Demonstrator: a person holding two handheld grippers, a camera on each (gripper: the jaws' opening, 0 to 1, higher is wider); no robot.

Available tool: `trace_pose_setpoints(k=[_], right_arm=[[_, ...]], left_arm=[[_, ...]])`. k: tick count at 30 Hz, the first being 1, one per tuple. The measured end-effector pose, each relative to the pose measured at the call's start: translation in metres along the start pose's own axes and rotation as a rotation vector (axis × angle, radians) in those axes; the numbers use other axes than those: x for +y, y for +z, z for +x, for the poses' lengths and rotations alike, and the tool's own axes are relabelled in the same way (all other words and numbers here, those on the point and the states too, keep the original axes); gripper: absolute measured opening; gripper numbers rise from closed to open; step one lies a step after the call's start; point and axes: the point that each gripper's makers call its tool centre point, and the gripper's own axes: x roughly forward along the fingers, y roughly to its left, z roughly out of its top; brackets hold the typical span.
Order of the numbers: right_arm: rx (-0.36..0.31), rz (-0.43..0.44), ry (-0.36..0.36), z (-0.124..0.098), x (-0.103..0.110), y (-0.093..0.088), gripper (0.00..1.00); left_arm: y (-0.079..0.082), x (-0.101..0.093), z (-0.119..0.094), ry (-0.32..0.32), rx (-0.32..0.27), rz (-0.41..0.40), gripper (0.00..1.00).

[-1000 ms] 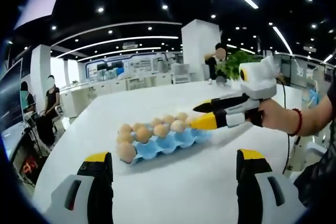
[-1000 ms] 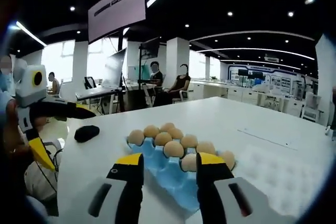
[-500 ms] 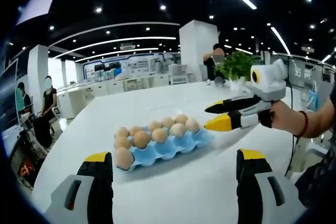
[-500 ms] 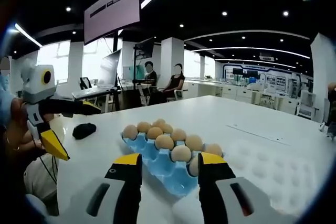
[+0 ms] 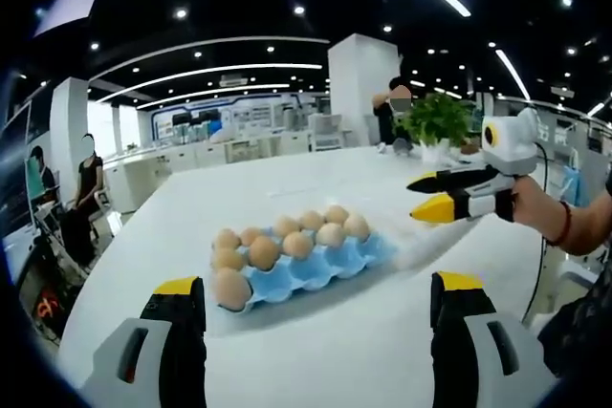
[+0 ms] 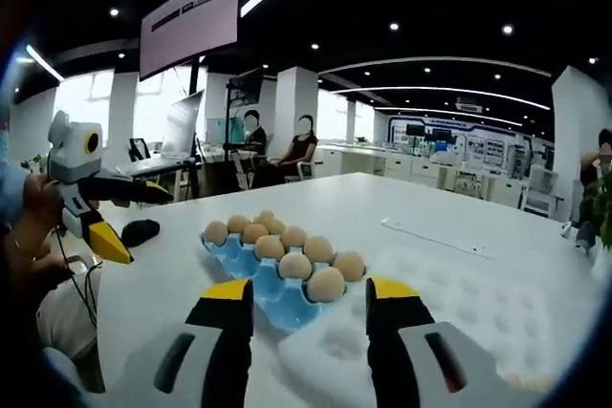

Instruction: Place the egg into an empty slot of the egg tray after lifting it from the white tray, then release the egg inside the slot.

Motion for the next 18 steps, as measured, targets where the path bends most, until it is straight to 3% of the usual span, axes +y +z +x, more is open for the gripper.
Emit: trace_pose_setpoints(k=[13,18], right_arm=[[0.012,0.013,-0.029,-0.015,-0.009,-0.009,0.51],[0.022,0.02,-0.047,-0.022,-0.015,-0.015,0.51]], left_arm=[[-0.004,0.006,-0.005,0.015,0.005,-0.003,1.0],[-0.015,0.005,0.001,0.024,0.045,0.021,1.0]])
